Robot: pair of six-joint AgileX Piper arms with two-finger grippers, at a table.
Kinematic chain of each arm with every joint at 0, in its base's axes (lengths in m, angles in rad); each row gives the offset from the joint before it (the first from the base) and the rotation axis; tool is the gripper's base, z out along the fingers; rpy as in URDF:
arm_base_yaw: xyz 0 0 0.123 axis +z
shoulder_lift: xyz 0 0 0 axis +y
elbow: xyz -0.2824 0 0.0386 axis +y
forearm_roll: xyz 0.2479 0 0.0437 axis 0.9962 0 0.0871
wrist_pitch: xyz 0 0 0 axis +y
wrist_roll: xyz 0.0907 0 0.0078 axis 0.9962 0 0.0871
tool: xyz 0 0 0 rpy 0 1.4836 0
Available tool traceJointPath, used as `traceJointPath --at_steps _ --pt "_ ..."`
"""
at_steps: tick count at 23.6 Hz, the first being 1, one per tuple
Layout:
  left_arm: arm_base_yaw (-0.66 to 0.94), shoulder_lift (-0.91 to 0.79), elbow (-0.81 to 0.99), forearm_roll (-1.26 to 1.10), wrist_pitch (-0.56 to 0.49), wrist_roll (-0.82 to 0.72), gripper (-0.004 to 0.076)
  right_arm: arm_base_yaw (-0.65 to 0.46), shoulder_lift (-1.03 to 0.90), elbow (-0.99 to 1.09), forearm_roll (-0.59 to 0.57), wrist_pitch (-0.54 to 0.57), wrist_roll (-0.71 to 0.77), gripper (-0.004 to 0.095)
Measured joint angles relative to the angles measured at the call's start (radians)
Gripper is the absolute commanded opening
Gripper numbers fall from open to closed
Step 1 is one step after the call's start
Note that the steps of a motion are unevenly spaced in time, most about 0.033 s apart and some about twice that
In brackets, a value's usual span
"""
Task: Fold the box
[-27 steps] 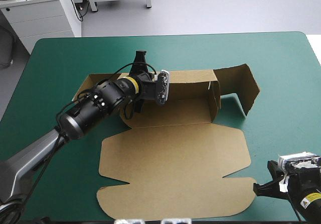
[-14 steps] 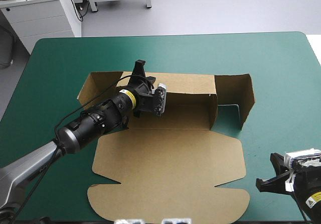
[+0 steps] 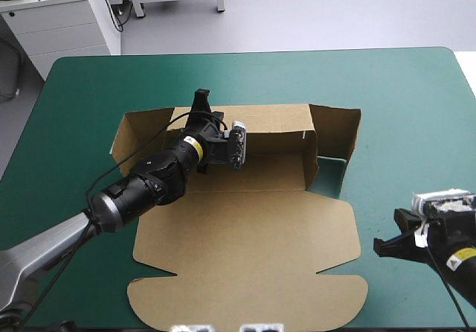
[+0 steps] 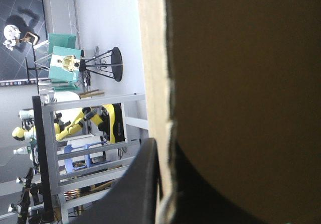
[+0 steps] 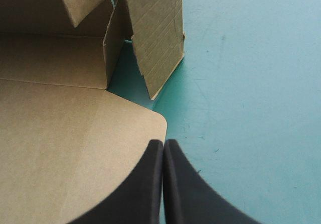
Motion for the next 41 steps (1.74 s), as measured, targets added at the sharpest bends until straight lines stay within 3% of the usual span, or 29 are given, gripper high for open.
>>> traceJointPath --at_steps 9,18,27,33,41 --pt "-0.002 0.000 0.002 0.058 0.044 -0.130 -0.0008 0.003 0.321 -0.250 0.014 -0.053 -0.033 -0.0014" --pt "-0.002 0.011 0.002 0.077 0.046 -0.140 -0.0008 0.004 0.668 -0.601 0.101 0.005 -0.119 -0.0014" --pt "-0.002 0.023 0.002 0.104 0.052 -0.142 -0.0008 0.004 1.100 -1.058 0.141 0.187 -0.145 -0.0014" --pt "-0.002 0.027 0.001 0.115 0.054 -0.181 -0.0008 0.005 1.369 -1.336 0.181 0.314 -0.071 -0.0014" --pt "-0.002 0.027 0.001 0.115 0.055 -0.185 -0.0008 0.011 1.478 -1.384 0.189 0.408 -0.030 -0.0014"
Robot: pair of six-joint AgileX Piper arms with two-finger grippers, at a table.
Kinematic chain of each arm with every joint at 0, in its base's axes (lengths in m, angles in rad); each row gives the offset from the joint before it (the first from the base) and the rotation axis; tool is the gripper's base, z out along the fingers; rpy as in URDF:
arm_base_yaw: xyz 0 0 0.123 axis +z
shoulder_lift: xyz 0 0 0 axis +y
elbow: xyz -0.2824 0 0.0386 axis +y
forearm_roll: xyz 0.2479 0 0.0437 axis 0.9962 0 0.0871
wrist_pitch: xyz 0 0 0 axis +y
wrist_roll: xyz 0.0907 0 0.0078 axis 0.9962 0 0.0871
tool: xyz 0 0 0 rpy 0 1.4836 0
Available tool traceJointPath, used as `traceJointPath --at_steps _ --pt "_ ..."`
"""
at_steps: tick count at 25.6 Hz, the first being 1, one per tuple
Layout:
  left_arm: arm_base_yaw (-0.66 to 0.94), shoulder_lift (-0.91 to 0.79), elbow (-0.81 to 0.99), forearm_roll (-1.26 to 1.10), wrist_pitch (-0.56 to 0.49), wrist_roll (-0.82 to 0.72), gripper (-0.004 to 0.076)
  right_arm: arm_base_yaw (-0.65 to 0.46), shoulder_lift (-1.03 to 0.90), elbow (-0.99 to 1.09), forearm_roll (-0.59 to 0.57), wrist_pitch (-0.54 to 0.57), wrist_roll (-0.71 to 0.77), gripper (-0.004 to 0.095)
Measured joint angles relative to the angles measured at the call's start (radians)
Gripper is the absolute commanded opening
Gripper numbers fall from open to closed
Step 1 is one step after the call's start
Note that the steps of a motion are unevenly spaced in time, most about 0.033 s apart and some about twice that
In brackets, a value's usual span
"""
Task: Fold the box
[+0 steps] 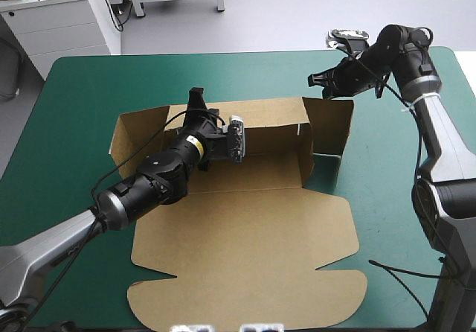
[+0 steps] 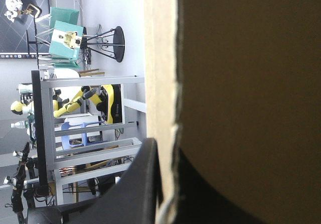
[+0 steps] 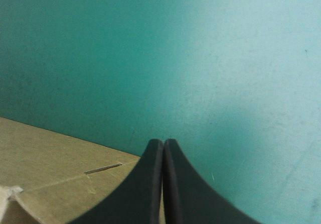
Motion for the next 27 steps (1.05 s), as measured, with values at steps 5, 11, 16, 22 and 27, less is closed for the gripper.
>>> traceJointPath --at_steps 5,11,16,22,27 --pt "0.000 0.000 0.000 0.000 0.000 -0.003 -0.0008 0.002 -0.001 -0.002 0.058 0.003 -0.010 -0.0014" --pt "0.000 0.000 0.000 0.000 0.002 -0.003 -0.0008 0.003 -0.037 0.002 0.047 0.006 -0.030 -0.0014" --pt "0.000 0.000 0.000 0.004 0.003 -0.003 -0.0008 0.003 -0.063 0.004 0.036 0.006 -0.030 -0.0014" --pt "0.000 0.000 0.000 0.004 0.014 -0.003 -0.0008 0.003 -0.079 0.071 0.025 0.005 -0.030 -0.0014" --pt "-0.001 0.000 0.000 0.006 0.022 -0.004 -0.0008 0.003 -0.099 0.211 0.028 0.004 -0.033 -0.0014"
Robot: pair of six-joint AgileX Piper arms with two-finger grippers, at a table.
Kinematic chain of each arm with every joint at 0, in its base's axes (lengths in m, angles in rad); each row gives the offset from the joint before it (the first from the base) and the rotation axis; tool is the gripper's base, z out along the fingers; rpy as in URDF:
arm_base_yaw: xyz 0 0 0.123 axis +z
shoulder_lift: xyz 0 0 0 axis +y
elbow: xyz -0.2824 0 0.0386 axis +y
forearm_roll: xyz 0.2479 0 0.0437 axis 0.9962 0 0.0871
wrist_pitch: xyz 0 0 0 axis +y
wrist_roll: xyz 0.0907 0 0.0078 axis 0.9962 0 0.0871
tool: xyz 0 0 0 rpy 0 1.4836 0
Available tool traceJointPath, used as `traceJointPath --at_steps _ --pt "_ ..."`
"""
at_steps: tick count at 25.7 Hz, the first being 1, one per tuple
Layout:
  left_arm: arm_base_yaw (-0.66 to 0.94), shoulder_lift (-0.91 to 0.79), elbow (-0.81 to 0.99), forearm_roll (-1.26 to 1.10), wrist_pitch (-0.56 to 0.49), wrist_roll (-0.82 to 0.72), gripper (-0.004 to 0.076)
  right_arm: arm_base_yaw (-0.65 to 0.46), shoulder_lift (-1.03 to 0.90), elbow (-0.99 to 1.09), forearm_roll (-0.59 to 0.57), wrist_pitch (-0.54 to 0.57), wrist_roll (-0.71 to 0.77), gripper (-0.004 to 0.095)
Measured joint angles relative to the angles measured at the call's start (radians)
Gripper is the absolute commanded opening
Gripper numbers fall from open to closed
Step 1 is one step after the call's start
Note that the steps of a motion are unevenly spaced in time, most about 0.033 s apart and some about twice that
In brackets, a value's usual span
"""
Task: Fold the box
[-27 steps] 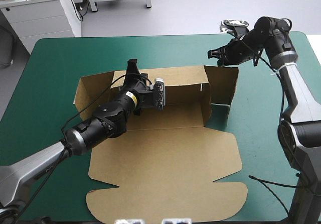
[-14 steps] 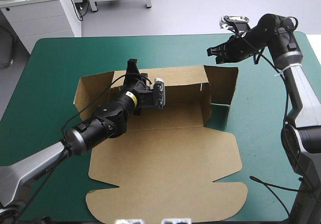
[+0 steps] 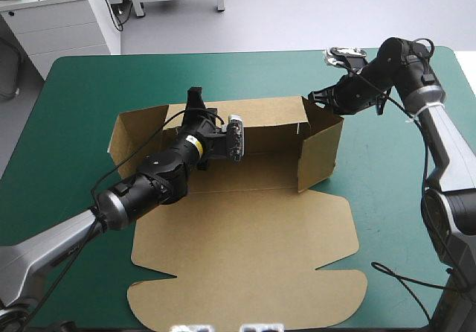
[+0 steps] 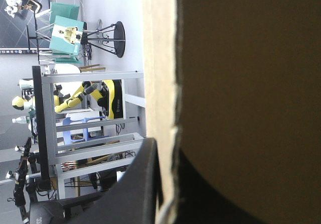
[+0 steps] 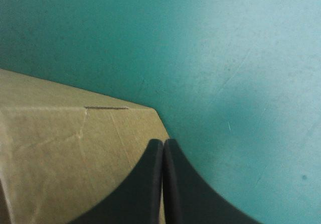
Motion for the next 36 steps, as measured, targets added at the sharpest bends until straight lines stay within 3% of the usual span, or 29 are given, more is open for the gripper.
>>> traceJointPath --at_steps 4,7,12,25,36 --pt "0.000 0.000 0.000 0.001 0.001 0.000 -0.0008 0.000 -0.081 0.067 0.001 -0.001 -0.062 0.0021" --pt "0.000 0.000 0.000 0.001 0.001 0.000 -0.0008 0.000 -0.149 0.071 0.004 -0.002 -0.088 0.0272" --pt "0.000 0.000 0.000 0.001 0.002 0.000 -0.0008 0.000 -0.181 0.071 -0.003 -0.001 -0.090 0.0479" --pt "0.000 0.000 -0.001 0.001 0.008 0.000 -0.0008 0.000 -0.232 0.222 0.026 -0.001 -0.107 0.0488" --pt "0.000 0.000 -0.001 0.001 0.014 0.000 -0.0008 0.000 -0.306 0.229 0.043 -0.001 -0.121 0.0490"
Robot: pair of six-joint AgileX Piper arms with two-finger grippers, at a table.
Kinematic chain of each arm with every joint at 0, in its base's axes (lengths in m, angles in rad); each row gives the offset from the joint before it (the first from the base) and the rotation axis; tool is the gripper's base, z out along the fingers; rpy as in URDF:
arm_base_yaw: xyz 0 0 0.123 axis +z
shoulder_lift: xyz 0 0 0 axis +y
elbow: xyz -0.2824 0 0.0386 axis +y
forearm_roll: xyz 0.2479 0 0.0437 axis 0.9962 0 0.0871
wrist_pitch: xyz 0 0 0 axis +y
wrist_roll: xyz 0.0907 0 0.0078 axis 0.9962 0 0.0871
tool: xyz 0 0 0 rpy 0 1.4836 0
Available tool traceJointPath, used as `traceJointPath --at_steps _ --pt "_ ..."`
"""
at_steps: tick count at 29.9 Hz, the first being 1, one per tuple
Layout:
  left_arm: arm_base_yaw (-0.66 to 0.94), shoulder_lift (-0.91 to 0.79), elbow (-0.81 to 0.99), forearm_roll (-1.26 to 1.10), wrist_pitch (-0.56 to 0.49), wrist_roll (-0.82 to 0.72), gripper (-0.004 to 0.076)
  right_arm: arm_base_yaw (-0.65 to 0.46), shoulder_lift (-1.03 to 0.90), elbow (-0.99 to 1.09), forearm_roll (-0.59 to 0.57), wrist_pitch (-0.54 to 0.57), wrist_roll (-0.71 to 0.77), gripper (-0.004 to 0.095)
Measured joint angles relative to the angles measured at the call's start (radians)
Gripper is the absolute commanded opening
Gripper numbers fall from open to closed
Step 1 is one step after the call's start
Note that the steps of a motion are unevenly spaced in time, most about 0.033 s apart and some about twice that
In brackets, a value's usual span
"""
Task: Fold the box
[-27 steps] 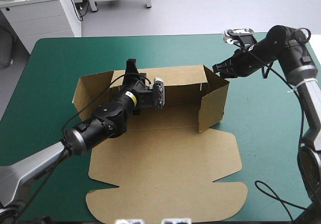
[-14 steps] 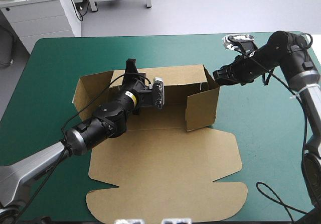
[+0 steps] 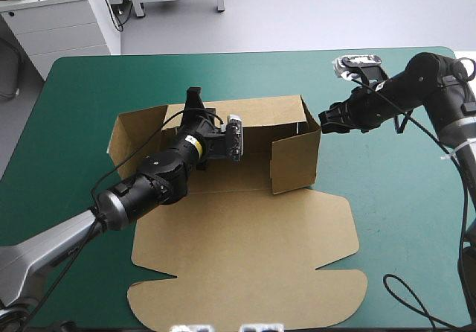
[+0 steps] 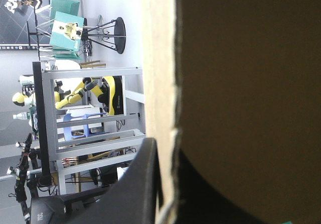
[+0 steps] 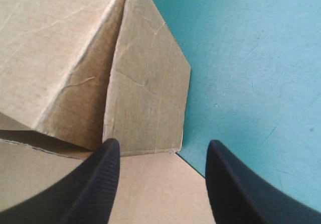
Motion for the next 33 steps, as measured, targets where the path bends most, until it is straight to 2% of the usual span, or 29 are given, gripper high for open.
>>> traceJointPath --at_steps 9,24,26,30,33 --pt "0.000 0.000 0.000 0.000 0.001 -0.001 -0.0008 0.000 -0.014 0.000 0.056 0.000 -0.010 0.0490" --pt "0.000 0.000 0.000 0.000 0.002 -0.001 -0.0008 0.000 -0.014 0.000 0.045 0.000 0.010 0.0476" --pt "0.000 0.000 0.000 0.000 0.002 -0.001 -0.0008 0.000 -0.014 0.001 0.033 0.000 0.020 0.0422" --pt "0.000 0.000 0.000 0.000 0.002 -0.002 -0.0008 0.012 -0.014 0.001 0.009 0.000 0.031 0.0198" --pt "0.000 0.000 0.000 0.000 0.008 -0.002 -0.0008 0.053 -0.015 0.001 -0.014 0.004 0.036 0.0101"
